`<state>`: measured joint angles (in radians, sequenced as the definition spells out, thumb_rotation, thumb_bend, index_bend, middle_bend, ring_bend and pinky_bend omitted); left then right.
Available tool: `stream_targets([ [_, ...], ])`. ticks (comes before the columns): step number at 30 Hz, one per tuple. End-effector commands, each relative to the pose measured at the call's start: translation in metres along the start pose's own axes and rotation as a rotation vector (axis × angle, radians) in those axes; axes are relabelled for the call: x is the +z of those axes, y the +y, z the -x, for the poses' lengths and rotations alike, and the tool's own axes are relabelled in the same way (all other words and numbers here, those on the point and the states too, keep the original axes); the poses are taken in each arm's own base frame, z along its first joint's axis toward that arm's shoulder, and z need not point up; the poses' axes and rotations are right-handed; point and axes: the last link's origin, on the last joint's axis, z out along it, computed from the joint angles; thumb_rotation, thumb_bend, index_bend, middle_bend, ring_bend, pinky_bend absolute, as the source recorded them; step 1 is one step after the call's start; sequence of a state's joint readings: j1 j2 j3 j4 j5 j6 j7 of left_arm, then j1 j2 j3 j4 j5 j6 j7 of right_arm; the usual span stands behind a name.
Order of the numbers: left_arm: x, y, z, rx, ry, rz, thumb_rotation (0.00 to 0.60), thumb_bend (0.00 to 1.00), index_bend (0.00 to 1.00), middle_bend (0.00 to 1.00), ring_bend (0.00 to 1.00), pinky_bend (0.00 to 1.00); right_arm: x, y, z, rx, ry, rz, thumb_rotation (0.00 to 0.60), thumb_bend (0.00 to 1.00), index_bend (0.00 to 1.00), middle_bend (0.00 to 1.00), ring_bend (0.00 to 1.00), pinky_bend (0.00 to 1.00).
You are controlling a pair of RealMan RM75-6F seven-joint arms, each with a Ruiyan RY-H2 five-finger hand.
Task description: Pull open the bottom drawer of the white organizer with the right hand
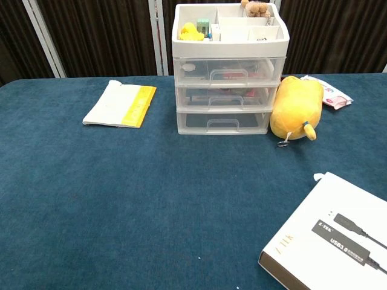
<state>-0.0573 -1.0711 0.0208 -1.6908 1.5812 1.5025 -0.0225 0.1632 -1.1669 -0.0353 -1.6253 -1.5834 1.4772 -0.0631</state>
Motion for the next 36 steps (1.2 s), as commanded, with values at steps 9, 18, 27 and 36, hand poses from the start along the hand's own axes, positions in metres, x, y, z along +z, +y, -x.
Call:
stream_targets([
  [9,-0.003,0.000,0.000,-0.002,-0.001,0.001,0.600,0.01,0.00,0.00,0.00,0.00,0.004,-0.020,-0.005,0.125,0.022,-0.028,0.600,0.31,0.00,0.25,0.24,0.44],
  [18,0.000,0.001,0.002,-0.016,-0.026,0.010,0.600,0.01,0.00,0.00,0.00,0.00,0.044,-0.102,-0.021,0.665,-0.178,-0.035,0.600,0.61,0.00,0.79,0.80,0.90],
  [27,-0.001,0.001,-0.001,-0.042,-0.036,0.014,0.600,0.01,0.00,0.00,0.00,0.00,0.096,-0.181,-0.007,1.035,-0.427,-0.013,0.600,0.68,0.00,0.79,0.80,0.90],
  [36,0.002,-0.003,-0.003,-0.051,-0.049,0.004,0.600,0.01,0.00,0.00,0.00,0.00,0.135,-0.235,0.032,1.204,-0.552,0.077,0.600,0.69,0.00,0.79,0.80,0.90],
])
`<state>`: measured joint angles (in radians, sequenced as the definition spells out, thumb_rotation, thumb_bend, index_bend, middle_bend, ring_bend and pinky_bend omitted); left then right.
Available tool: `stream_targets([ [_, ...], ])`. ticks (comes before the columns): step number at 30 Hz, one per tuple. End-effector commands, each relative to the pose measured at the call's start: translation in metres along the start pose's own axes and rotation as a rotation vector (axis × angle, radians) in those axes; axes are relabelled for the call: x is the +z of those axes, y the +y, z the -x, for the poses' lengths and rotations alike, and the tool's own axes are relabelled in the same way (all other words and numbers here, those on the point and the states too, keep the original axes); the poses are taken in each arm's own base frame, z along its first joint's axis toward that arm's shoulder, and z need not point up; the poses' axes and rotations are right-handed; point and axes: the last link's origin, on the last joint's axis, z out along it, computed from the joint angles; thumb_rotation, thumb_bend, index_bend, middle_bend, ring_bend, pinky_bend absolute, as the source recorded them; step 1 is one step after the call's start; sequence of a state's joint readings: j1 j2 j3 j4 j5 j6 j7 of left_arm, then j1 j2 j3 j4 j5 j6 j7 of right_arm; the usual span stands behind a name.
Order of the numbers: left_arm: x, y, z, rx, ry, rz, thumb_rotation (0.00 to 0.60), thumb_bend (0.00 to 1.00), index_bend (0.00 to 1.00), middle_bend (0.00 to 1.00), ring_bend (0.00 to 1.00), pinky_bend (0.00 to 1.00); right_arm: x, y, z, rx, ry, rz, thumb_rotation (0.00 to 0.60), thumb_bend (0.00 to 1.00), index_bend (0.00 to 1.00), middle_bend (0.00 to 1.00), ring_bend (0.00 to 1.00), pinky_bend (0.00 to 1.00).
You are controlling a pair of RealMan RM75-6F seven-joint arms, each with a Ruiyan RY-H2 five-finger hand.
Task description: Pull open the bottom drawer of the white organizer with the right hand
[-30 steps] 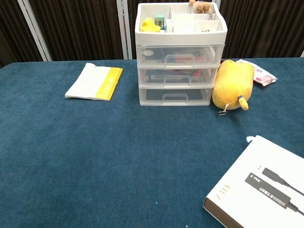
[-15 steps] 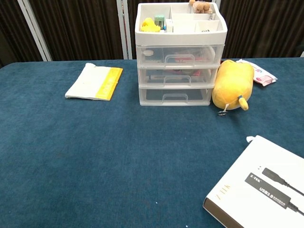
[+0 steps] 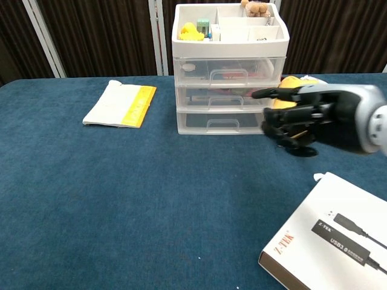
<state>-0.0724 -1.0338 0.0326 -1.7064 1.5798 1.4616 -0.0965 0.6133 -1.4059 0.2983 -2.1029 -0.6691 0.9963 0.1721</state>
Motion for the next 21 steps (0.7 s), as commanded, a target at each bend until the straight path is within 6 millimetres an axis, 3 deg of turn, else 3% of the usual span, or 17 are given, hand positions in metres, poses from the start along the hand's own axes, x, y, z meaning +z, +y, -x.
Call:
stream_targets([
  [1,0.001,-0.001,-0.001,-0.002,-0.003,-0.001,0.600,0.01,0.00,0.00,0.00,0.00,0.035,-0.008,0.032,0.098,-0.067,0.027,0.600,0.68,0.00,0.79,0.80,0.90],
  [10,0.003,-0.001,-0.002,-0.013,-0.010,-0.002,0.600,0.01,0.00,0.00,0.00,0.00,0.074,0.009,0.050,0.181,-0.049,0.101,0.600,0.68,0.00,0.79,0.80,0.90],
  [21,0.005,-0.001,-0.002,-0.034,-0.024,-0.008,0.600,0.01,0.00,0.00,0.00,0.00,0.111,0.022,0.047,0.281,0.016,0.151,0.600,0.68,0.01,0.79,0.80,0.90],
])
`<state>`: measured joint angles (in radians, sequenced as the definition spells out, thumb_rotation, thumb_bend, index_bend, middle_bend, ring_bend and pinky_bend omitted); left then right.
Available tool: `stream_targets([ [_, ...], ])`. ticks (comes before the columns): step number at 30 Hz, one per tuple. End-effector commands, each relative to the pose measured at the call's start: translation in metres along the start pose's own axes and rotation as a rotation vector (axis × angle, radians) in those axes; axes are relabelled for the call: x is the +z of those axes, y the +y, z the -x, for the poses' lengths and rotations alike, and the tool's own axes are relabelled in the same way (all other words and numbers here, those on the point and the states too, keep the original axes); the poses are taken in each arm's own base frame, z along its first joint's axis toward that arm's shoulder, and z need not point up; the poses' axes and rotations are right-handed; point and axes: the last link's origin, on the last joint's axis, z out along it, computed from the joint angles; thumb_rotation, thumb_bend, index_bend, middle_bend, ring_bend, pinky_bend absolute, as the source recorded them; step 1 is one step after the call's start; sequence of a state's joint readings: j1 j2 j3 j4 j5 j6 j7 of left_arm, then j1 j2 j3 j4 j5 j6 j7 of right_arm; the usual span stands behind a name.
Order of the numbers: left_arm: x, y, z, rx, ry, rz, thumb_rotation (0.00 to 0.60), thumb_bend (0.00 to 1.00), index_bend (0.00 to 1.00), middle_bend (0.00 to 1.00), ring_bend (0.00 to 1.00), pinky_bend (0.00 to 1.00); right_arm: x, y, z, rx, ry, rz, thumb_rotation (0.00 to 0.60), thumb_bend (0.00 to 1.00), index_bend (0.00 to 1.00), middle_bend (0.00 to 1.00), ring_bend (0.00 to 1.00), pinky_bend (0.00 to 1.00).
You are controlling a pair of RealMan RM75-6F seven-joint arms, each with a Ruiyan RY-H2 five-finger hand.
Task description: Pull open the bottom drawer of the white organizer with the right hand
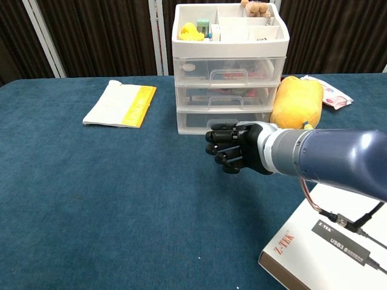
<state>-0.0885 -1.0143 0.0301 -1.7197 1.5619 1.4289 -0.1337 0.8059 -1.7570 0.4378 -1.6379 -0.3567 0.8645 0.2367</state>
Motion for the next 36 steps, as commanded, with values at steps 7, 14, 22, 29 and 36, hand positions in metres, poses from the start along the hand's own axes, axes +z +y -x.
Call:
stream_targets([
  [7,0.002,-0.001,0.000,-0.012,-0.007,-0.010,0.600,0.01,0.00,0.00,0.00,0.00,0.026,0.003,-0.004,0.071,0.030,0.034,0.600,0.69,0.02,0.79,0.80,0.90],
  [14,0.003,-0.001,0.000,-0.019,-0.011,-0.013,0.600,0.01,0.00,0.00,0.00,0.00,0.039,0.002,-0.010,0.138,0.045,0.058,0.600,0.70,0.06,0.79,0.80,0.90],
  [22,0.004,-0.001,0.000,-0.027,-0.015,-0.021,0.600,0.01,0.00,0.00,0.00,0.00,0.049,-0.004,-0.014,0.229,0.054,0.061,0.600,0.71,0.07,0.79,0.80,0.90],
  [29,0.004,-0.001,0.000,-0.033,-0.018,-0.023,0.600,0.01,0.00,0.00,0.00,0.00,0.056,-0.008,-0.016,0.279,0.064,0.062,0.600,0.72,0.08,0.79,0.80,0.90],
  [36,0.005,-0.001,0.000,-0.040,-0.022,-0.027,0.600,0.01,0.00,0.00,0.00,0.00,0.062,-0.012,-0.019,0.349,0.063,0.073,0.600,0.72,0.11,0.79,0.80,0.90],
])
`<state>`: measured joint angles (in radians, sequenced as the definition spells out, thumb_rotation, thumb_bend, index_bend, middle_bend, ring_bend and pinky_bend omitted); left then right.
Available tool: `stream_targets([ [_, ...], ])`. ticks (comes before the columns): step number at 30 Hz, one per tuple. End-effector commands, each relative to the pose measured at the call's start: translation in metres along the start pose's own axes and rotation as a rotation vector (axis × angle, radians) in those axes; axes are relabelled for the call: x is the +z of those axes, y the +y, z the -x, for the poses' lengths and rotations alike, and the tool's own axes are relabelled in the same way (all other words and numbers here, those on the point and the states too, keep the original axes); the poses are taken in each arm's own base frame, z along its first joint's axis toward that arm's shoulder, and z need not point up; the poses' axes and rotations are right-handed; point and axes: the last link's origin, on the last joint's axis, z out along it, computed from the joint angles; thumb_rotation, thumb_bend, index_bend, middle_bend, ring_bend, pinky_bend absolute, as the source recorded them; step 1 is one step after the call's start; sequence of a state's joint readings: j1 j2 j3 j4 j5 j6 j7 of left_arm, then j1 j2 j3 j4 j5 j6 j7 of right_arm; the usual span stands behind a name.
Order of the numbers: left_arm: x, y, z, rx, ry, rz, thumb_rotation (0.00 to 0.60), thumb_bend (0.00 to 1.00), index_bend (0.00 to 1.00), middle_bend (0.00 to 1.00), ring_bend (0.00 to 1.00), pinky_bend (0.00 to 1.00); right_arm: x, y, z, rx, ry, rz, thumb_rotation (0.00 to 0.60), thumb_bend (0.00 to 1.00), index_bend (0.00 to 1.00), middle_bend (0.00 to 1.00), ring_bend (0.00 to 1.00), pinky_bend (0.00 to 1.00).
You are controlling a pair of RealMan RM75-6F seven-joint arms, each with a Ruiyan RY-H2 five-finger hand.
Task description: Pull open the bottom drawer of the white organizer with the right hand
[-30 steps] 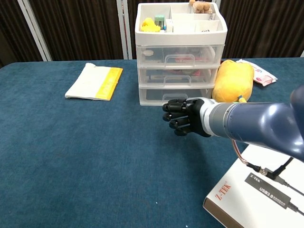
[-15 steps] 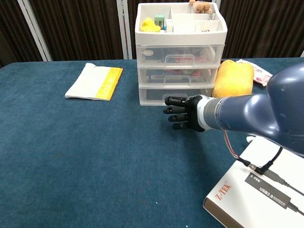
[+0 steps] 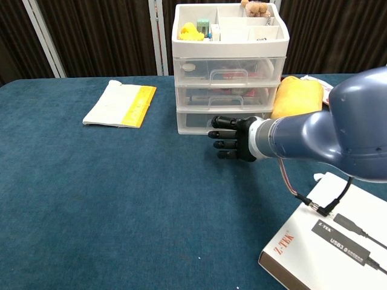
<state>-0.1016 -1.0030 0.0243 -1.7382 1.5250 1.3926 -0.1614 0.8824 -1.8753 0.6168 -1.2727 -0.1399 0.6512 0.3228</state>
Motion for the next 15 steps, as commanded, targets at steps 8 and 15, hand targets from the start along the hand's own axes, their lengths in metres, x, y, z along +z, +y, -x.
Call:
stream_targets([
  [8,0.0001,0.0001,-0.0003,-0.006,-0.004,-0.002,0.600,0.01,0.00,0.00,0.00,0.00,0.0069,-0.0043,-0.0006,0.121,-0.014,0.038,0.600,0.74,0.21,0.79,0.80,0.90],
  [15,-0.0002,0.0002,-0.0004,-0.008,-0.005,-0.003,0.600,0.01,0.00,0.00,0.00,0.00,0.0113,-0.0085,0.0009,0.152,-0.023,0.051,0.600,0.75,0.23,0.79,0.80,0.90],
])
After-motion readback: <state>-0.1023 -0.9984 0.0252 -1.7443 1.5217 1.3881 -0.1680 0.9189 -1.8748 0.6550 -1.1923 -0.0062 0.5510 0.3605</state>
